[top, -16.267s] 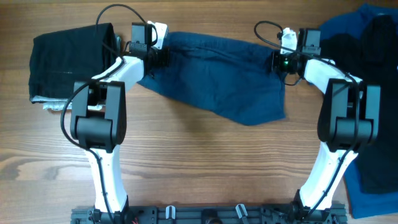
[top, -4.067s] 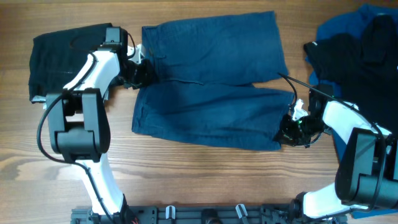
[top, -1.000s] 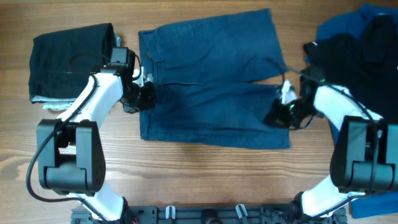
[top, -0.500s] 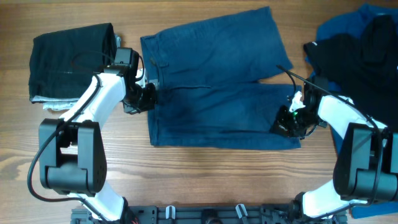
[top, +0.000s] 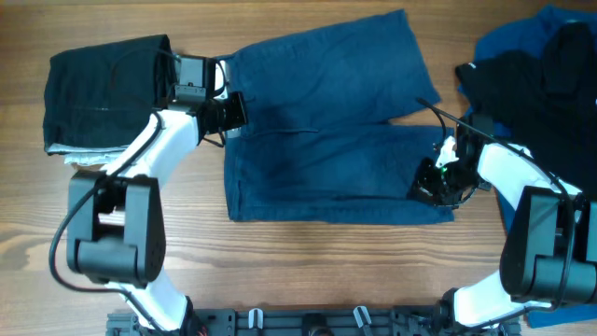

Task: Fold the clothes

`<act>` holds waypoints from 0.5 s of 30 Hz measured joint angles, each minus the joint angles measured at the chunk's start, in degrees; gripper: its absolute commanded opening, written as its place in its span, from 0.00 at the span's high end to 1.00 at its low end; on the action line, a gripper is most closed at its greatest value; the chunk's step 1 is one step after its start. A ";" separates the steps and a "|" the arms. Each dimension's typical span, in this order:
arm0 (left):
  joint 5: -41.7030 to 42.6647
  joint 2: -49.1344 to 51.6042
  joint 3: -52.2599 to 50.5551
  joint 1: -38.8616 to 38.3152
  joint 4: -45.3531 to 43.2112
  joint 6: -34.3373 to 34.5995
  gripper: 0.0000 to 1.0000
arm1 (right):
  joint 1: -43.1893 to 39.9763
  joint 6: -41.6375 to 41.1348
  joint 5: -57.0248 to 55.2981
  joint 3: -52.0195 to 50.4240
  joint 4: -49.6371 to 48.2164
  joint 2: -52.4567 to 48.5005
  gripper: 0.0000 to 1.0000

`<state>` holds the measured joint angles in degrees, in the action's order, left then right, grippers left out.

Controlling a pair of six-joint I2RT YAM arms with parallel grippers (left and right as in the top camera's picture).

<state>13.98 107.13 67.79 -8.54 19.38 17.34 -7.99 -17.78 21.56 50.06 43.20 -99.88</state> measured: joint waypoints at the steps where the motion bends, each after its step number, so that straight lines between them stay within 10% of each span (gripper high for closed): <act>1: -0.04 1.05 0.00 0.02 -0.63 0.00 0.91 | 0.00 0.00 0.00 0.00 0.00 0.00 0.93; 8: -0.68 6.43 0.22 0.00 -2.08 1.09 0.60 | 0.00 0.00 0.04 0.00 -0.04 0.00 0.91; 15: 1.92 6.45 0.70 0.02 -0.11 1.03 0.62 | 0.00 0.00 0.02 0.00 -0.35 0.15 0.88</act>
<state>15.90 113.58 68.49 -8.51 19.27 18.37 -7.99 -17.78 21.58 50.06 42.85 -99.72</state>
